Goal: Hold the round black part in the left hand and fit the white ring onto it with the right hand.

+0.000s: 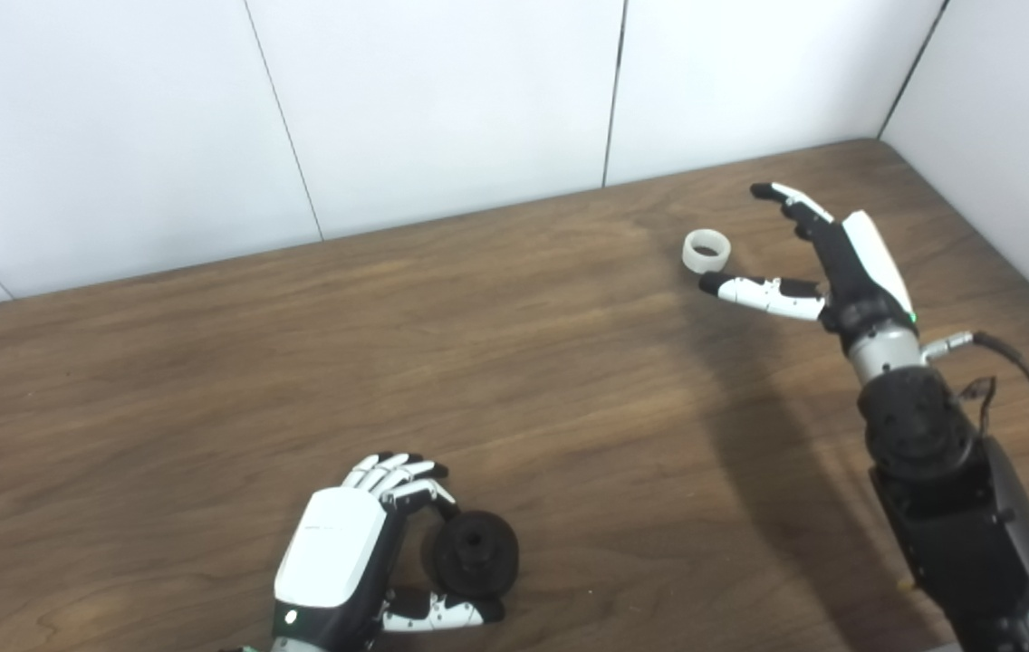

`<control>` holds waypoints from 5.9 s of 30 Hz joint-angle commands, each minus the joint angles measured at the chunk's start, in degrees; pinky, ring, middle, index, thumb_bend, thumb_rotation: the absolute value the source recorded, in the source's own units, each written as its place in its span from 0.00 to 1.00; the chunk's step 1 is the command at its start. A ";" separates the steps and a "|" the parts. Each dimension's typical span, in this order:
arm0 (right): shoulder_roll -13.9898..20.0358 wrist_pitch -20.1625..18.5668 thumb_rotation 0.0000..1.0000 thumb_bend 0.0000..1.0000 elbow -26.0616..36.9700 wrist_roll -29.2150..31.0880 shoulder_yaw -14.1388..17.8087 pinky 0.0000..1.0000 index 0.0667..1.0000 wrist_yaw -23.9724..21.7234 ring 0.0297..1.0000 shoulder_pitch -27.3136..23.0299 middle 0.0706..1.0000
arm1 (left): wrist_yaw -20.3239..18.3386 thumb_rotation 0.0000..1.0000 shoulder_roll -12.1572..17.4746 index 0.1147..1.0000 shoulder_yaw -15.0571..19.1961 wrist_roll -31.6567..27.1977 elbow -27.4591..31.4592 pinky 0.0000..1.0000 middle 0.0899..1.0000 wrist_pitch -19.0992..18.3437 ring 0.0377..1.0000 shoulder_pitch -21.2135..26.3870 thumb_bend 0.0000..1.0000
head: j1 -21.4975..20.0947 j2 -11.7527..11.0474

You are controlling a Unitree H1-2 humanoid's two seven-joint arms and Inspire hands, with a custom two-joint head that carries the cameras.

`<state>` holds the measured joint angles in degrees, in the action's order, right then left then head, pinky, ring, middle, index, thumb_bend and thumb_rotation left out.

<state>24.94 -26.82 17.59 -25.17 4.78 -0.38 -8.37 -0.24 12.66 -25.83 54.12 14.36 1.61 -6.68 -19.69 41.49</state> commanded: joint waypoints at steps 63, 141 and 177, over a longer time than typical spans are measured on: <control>3.61 -0.09 0.22 0.84 -32.43 -21.87 -4.04 0.94 0.60 -13.88 0.98 -24.07 0.90 | -5.38 0.05 2.47 0.42 3.54 0.87 3.86 0.87 0.75 0.00 0.83 -3.91 0.52 | -1.10 0.78; 8.59 1.88 0.13 0.52 -26.23 -16.59 -11.60 0.86 0.45 -12.10 0.92 -21.96 0.81 | -7.64 0.05 0.69 0.42 2.85 2.44 6.06 0.86 0.75 -0.69 0.83 -4.75 0.52 | 1.48 2.89; 4.86 0.06 0.14 0.53 25.72 -15.04 -17.75 1.00 0.45 -47.09 0.96 -12.53 0.85 | -8.38 0.05 -3.71 0.42 -0.55 7.57 4.92 0.86 0.75 -2.64 0.83 -2.41 0.52 | 16.97 11.74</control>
<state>30.33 -26.62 40.87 -40.26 -13.70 -47.24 -19.69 -6.91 8.97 -25.77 60.85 19.63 -0.80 -9.07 -2.99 52.56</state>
